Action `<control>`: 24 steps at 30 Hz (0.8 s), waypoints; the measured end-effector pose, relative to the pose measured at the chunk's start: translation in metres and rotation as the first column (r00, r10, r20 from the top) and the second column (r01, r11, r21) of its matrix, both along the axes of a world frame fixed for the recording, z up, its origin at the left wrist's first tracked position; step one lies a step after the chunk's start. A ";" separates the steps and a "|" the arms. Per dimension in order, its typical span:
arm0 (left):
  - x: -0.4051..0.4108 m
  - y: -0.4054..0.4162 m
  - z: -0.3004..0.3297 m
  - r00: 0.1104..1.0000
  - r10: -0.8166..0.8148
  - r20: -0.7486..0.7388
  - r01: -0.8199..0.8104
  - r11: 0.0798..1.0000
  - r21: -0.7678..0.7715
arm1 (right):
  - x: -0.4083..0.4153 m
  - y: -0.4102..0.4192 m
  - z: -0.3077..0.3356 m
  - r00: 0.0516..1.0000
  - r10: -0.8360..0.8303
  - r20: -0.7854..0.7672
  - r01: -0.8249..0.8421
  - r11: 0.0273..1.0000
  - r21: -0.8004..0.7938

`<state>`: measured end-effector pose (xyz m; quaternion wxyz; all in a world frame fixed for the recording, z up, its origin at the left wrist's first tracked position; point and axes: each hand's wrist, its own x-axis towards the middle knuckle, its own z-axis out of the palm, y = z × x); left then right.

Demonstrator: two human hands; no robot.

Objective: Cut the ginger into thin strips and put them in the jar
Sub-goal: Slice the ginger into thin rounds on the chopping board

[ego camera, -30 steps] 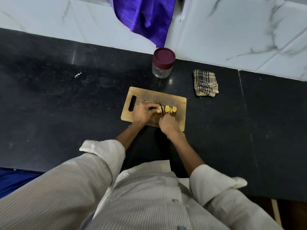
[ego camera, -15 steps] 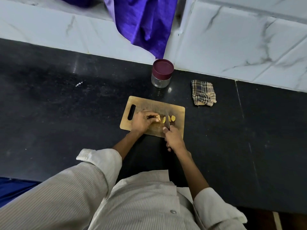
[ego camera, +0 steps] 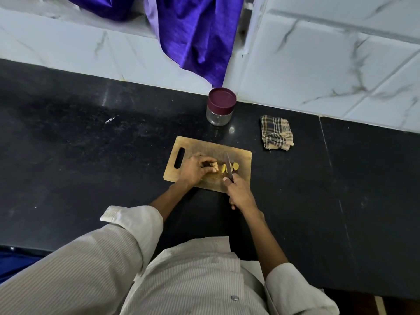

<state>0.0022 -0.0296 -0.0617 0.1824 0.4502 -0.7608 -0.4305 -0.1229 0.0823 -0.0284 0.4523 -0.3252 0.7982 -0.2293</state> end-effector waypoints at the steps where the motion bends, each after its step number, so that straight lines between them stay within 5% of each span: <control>1: 0.000 0.000 0.001 0.999 0.010 -0.031 -0.009 1.000 0.010 | 0.000 0.000 0.000 1.000 0.000 0.000 0.000 1.000 -0.008; 6: -0.001 0.007 0.005 0.994 0.106 -0.020 -0.108 0.982 -0.154 | -0.002 0.001 -0.002 1.000 -0.008 0.002 0.008 1.000 -0.030; 12: 0.006 0.026 -0.008 0.993 0.046 0.112 0.001 0.923 -0.384 | -0.003 0.002 -0.002 1.000 0.002 0.005 -0.002 0.999 -0.037; 24: 0.010 0.015 0.005 0.951 -0.211 0.225 0.268 0.927 -0.261 | 0.002 0.005 -0.003 1.000 0.012 -0.005 -0.012 0.998 -0.059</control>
